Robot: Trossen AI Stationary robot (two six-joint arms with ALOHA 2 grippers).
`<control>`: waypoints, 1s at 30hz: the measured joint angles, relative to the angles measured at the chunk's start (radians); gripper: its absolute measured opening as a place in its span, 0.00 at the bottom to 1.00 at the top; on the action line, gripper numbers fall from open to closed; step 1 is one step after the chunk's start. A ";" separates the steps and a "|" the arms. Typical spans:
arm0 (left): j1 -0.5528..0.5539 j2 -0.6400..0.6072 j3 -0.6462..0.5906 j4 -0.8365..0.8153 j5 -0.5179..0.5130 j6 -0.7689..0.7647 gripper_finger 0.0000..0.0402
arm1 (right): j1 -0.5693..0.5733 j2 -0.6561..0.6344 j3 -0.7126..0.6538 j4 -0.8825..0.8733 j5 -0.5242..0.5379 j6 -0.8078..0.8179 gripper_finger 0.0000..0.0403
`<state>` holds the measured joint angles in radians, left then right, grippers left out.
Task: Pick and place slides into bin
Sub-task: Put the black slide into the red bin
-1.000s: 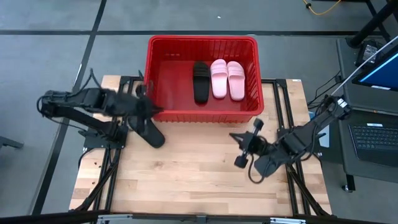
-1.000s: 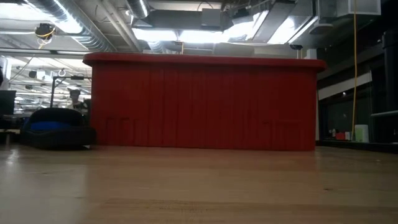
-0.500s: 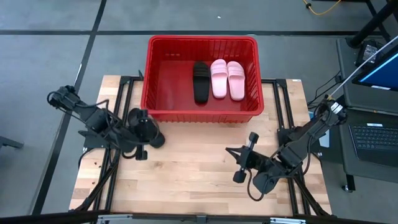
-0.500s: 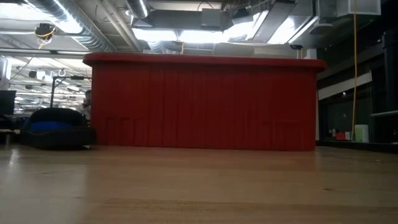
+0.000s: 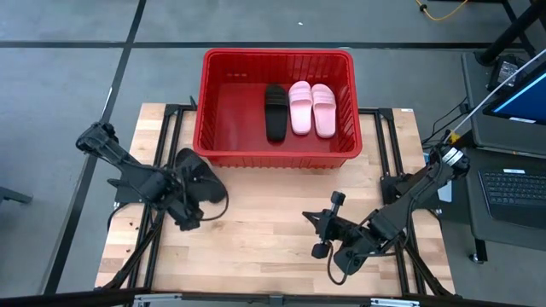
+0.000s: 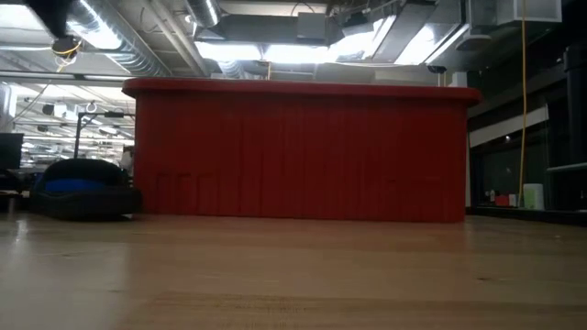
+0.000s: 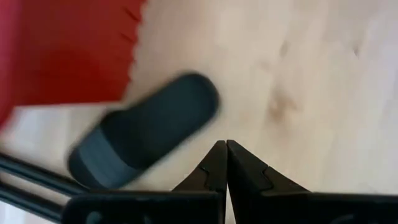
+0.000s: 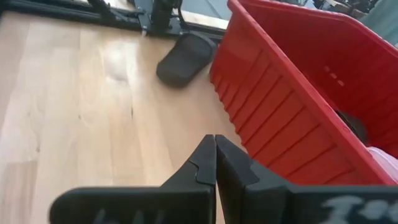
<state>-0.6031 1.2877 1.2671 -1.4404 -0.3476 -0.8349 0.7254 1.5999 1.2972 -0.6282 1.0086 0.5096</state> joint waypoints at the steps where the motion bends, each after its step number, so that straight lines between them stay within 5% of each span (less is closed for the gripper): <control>1: -0.005 0.012 0.000 0.000 0.028 -0.011 0.00 | 0.000 0.001 0.000 0.011 -0.001 -0.015 0.01; 6: -0.026 0.053 0.001 -0.024 0.062 -0.058 0.00 | -0.014 0.002 0.000 0.042 -0.001 -0.022 0.01; 16: -0.031 0.071 0.001 -0.046 -0.096 -0.052 0.04 | -0.035 0.002 0.000 0.021 -0.018 -0.017 0.01; 30: -0.031 0.071 0.000 -0.047 -0.142 -0.146 0.34 | -0.035 0.003 -0.011 -0.002 -0.046 -0.018 0.01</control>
<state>-0.6342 1.3582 1.2667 -1.4879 -0.4896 -0.9808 0.6905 1.6028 1.2865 -0.6300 0.9630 0.4919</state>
